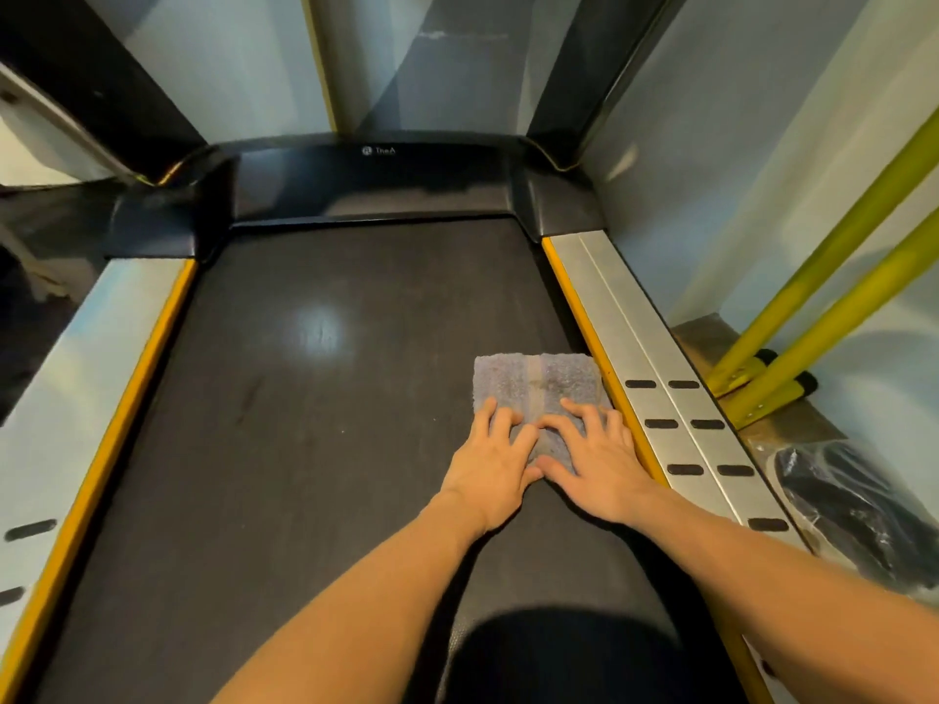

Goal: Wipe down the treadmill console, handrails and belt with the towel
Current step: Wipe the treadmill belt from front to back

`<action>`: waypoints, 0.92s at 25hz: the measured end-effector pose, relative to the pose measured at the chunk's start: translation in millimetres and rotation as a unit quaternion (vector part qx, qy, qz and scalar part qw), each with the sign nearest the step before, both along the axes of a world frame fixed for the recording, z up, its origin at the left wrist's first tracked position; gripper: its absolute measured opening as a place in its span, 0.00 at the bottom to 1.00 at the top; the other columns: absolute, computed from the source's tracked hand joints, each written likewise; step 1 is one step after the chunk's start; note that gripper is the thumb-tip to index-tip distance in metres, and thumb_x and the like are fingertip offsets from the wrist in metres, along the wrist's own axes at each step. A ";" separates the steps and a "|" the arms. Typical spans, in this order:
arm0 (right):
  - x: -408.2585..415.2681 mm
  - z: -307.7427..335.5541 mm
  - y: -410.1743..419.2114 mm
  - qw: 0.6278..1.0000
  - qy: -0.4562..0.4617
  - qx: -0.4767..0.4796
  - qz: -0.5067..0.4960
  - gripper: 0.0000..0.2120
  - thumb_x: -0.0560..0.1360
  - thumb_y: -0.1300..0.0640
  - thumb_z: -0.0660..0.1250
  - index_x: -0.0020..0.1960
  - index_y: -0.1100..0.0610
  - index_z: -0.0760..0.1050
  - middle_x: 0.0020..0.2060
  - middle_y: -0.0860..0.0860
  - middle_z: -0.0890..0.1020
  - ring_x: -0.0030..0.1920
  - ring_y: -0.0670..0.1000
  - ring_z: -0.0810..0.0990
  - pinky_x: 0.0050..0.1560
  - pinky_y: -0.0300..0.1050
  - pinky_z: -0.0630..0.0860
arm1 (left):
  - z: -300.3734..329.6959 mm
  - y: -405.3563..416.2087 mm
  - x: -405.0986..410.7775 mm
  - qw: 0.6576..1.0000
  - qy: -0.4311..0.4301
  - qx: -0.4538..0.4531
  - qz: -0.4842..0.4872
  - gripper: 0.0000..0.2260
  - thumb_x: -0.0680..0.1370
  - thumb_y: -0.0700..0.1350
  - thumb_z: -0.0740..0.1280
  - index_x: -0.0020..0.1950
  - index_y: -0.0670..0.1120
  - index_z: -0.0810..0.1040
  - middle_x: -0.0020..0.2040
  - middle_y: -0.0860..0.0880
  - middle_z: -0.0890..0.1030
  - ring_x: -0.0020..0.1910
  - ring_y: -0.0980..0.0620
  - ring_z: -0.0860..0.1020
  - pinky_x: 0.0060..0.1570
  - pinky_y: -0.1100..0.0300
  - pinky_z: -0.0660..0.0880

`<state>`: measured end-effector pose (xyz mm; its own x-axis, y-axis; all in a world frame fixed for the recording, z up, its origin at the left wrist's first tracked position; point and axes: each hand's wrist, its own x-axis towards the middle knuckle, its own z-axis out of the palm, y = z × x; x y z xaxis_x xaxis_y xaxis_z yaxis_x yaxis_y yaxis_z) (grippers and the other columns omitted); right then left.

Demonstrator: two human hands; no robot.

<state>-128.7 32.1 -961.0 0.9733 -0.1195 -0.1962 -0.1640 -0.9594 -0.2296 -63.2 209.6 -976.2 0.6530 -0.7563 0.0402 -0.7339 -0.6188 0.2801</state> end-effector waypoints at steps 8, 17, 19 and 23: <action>-41.4 -3.6 39.6 0.998 0.026 -0.041 -0.041 0.28 0.78 0.30 0.51 0.76 0.33 0.53 0.78 0.48 0.55 0.76 0.59 0.53 0.75 0.61 0.59 | -0.4 32.1 -30.1 1.000 0.026 0.007 -0.015 0.21 0.83 0.56 0.60 0.71 0.47 0.62 0.71 0.43 0.61 0.75 0.37 0.52 0.63 0.47 0.76; -20.4 2.0 104.9 0.995 0.094 -0.031 -0.027 0.27 0.79 0.29 0.44 0.67 0.22 0.26 0.76 0.42 0.27 0.79 0.68 0.37 0.78 0.65 0.40 | -3.4 99.7 -18.2 1.000 -0.001 -0.016 -0.013 0.17 0.82 0.51 0.65 0.65 0.49 0.62 0.64 0.44 0.64 0.69 0.41 0.59 0.43 0.48 0.81; -7.7 3.3 133.1 0.995 0.101 -0.024 -0.006 0.28 0.79 0.28 0.44 0.67 0.22 0.26 0.75 0.40 0.26 0.79 0.68 0.35 0.78 0.64 0.39 | -3.5 132.5 -9.6 1.000 -0.007 -0.019 -0.002 0.16 0.82 0.53 0.63 0.65 0.48 0.64 0.64 0.44 0.64 0.68 0.42 0.59 0.43 0.48 0.82; 27.7 7.4 211.2 0.992 0.109 -0.012 0.056 0.30 0.79 0.28 0.44 0.75 0.27 0.31 0.78 0.43 0.29 0.77 0.69 0.30 0.78 0.63 0.35 | 1.0 220.0 14.1 0.999 -0.018 -0.019 0.034 0.17 0.82 0.55 0.62 0.65 0.46 0.67 0.64 0.43 0.65 0.66 0.43 0.61 0.45 0.51 0.81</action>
